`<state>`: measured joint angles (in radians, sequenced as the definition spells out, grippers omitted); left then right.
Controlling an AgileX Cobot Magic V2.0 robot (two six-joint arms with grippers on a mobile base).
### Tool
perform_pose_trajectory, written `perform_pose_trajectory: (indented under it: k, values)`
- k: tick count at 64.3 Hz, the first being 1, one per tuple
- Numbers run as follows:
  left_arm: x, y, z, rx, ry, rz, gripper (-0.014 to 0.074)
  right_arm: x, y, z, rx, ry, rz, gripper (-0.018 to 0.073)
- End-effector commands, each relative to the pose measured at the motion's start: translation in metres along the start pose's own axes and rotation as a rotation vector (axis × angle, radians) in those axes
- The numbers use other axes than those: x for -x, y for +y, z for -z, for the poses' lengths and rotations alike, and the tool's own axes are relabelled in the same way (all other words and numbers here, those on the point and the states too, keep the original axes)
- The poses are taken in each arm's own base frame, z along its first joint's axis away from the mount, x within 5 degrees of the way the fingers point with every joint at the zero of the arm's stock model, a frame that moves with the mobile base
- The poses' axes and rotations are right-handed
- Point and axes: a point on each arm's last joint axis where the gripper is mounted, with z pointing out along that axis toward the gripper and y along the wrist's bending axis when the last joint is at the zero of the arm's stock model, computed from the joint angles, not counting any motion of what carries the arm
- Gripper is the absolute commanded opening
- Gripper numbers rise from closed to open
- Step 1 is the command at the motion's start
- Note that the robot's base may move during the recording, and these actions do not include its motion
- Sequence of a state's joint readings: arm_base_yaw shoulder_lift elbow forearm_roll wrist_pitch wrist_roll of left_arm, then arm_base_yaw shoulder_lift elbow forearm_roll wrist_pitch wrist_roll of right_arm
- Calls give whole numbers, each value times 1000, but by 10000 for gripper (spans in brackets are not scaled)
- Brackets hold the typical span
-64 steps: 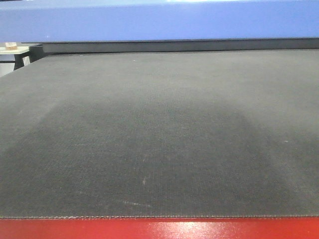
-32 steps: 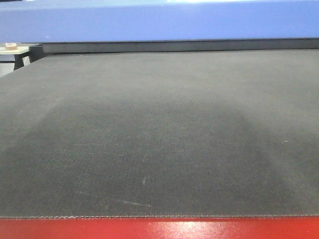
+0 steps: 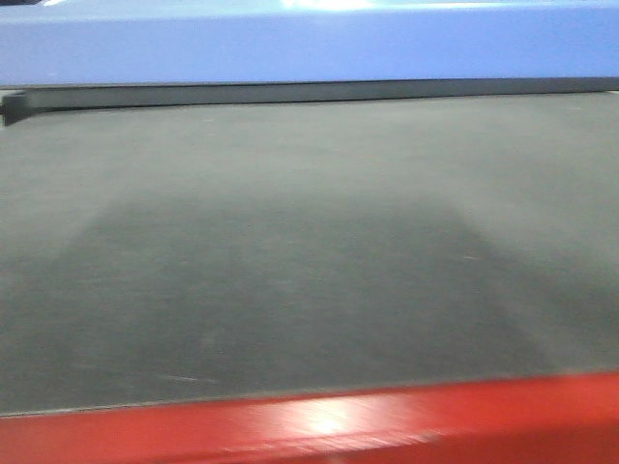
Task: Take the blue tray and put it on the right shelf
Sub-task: 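Hold the tray raised in both grippers while the base drives to the shelf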
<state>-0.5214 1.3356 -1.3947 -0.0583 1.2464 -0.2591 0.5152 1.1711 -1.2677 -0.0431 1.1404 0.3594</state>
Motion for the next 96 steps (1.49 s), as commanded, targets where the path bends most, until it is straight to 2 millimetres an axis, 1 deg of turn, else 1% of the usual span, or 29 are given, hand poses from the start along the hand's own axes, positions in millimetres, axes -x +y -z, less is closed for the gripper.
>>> perform_pose_trajectory:
  k: [1, 96]
  values:
    - [-7, -3, 16, 0, 25, -41, -46, 8, 4, 16, 48, -115, 38, 56]
    - [-7, -3, 16, 0, 27, -41, -46, 8, 4, 16, 48, -116, 37, 56]
